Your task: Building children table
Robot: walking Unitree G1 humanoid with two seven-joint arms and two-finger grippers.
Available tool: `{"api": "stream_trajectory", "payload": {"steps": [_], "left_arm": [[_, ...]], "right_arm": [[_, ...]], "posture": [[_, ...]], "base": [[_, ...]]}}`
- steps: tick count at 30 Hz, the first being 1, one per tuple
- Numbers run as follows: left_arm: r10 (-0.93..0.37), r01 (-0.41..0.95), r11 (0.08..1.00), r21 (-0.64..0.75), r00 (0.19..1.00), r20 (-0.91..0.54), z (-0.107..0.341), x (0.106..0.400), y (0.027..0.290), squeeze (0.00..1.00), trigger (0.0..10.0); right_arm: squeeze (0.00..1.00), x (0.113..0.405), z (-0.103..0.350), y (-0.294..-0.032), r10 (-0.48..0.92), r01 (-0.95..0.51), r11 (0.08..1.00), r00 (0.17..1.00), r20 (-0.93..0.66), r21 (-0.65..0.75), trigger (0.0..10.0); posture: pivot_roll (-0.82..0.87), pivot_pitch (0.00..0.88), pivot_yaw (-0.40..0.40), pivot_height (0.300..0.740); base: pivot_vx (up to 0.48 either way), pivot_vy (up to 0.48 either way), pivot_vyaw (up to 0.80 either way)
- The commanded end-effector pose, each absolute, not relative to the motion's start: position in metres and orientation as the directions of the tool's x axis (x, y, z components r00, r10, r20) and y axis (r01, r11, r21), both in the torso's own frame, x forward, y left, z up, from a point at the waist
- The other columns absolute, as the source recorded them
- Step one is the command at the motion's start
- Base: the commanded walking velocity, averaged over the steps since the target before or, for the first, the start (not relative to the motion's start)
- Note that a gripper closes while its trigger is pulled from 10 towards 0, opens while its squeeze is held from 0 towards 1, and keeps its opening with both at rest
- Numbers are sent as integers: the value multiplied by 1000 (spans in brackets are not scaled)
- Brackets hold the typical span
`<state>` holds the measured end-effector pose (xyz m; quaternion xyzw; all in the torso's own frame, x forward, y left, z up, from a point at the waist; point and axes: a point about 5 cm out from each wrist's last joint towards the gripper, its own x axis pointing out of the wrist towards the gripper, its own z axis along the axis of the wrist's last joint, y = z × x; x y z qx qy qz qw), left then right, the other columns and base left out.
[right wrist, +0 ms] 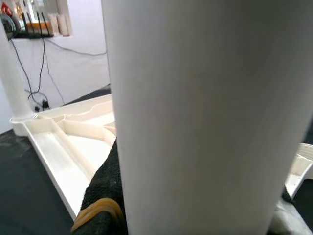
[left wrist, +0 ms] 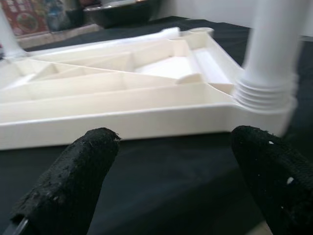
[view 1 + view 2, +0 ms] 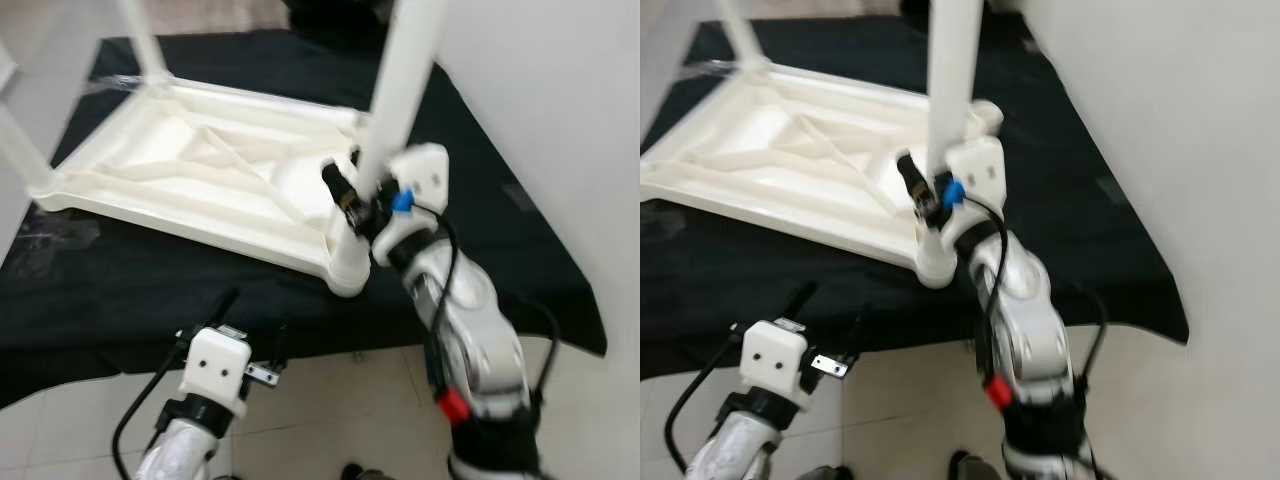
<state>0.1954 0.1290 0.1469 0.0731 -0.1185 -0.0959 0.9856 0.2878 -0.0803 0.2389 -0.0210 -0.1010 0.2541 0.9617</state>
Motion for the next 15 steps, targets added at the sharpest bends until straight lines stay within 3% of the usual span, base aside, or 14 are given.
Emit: {"api": "stream_trajectory", "payload": {"steps": [1,3,4,6,7,8,9,11,15], "left_arm": [[-224,193,968,159,953,203,144,196,127,0,10000],[-225,194,968,159,953,204,143,196,127,0,10000],[-224,193,968,158,953,204,143,197,126,0,10000],[-223,193,968,158,953,205,142,197,126,0,10000],[-221,191,969,158,953,205,142,198,126,0,10000],[-221,191,969,158,953,205,142,198,126,0,10000],[-220,190,969,158,954,205,141,199,126,0,10000],[-219,189,969,157,954,206,141,200,126,0,10000],[-220,189,969,159,953,208,142,201,126,0,10000]], "right_arm": [[0,286,175,-74,531,-539,842,831,-167,-6,0],[0,286,176,-73,536,-544,839,828,-165,-10,0],[0,289,177,-74,535,-544,839,829,-163,-13,2863],[0,289,178,-73,516,-525,851,841,-164,-14,2863],[0,290,183,-70,516,-522,853,844,-145,-9,10000],[0,290,183,-70,516,-522,853,844,-145,-9,10000],[1000,291,193,-64,559,-560,828,824,-90,17,10000],[1000,291,201,-60,611,-610,792,790,-51,30,10000],[1000,290,223,-53,766,-768,640,640,66,19,10000]], "posture": [[-16,290,-47,740],[-18,283,-49,740],[-17,276,-49,740],[-17,271,-49,740],[-18,260,-48,740],[-18,260,-48,740],[-17,262,-49,740],[-17,262,-49,740],[-10,255,-46,740]], "base": [[0,0,0],[0,0,0],[0,0,0],[0,0,0],[0,0,0],[0,0,0],[0,0,0],[0,0,0],[0,0,0]]}}
